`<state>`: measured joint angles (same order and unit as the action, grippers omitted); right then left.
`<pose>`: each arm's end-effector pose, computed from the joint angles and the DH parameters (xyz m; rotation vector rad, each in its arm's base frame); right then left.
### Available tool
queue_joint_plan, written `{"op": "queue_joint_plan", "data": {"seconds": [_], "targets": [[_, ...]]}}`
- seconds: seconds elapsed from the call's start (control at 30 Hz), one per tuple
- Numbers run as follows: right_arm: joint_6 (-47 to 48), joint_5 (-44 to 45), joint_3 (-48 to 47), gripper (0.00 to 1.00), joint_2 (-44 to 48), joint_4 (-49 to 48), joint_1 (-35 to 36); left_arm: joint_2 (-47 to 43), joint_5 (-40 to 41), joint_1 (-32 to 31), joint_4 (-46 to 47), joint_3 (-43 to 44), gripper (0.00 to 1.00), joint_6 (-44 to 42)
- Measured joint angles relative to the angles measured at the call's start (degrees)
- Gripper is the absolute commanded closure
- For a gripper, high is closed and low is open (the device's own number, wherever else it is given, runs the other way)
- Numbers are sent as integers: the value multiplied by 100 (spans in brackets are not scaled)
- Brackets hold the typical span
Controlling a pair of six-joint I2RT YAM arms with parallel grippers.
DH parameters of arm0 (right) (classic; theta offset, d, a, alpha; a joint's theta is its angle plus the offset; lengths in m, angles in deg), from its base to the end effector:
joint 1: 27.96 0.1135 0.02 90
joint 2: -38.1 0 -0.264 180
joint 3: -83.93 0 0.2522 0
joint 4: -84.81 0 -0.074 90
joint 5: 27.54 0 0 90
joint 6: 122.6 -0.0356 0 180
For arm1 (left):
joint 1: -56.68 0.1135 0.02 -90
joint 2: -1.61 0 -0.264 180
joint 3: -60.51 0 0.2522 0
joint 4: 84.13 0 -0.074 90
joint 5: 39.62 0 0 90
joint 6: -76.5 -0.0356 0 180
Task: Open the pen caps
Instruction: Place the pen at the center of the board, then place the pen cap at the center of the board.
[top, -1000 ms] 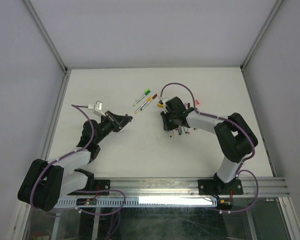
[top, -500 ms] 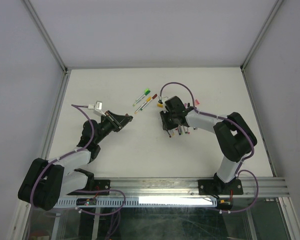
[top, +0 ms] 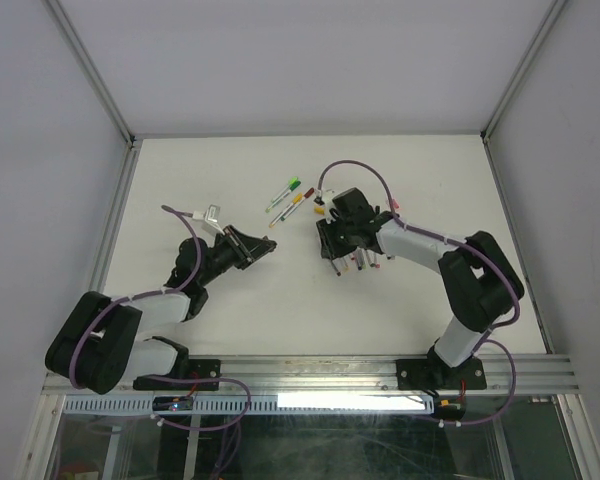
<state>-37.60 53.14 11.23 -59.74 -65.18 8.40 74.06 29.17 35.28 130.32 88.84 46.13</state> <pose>0.2758 0.2102 0.1783 -0.7628 2.4725 0.4840 0.2068 -0.0949 0.1716 -0.3400 1.9021 -1.3181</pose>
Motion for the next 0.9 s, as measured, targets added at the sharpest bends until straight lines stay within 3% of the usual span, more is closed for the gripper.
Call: {"op": "queue_joint_plan", "data": {"seconds": [0.23, 0.43, 0.6, 0.7, 0.9], "targets": [[354, -459, -72, 61, 411, 136, -118, 428, 205, -654, -94, 334, 99, -76], [1121, -1735, -227, 61, 715, 546, -800, 929, 748, -1257, -833, 1158, 99, -498], [1845, -2745, -280, 61, 1036, 1014, -1434, 1764, 1268, -1534, -1980, 2354, 99, -1051], [2028, -2997, -280, 62, 1165, 1097, -1600, 2326, 1604, -1617, -2804, 3174, 93, -1322], [2140, -3316, -280, 61, 1180, 1156, -1808, 3519, 2273, -1766, -4140, 4695, 90, -1611]]}}
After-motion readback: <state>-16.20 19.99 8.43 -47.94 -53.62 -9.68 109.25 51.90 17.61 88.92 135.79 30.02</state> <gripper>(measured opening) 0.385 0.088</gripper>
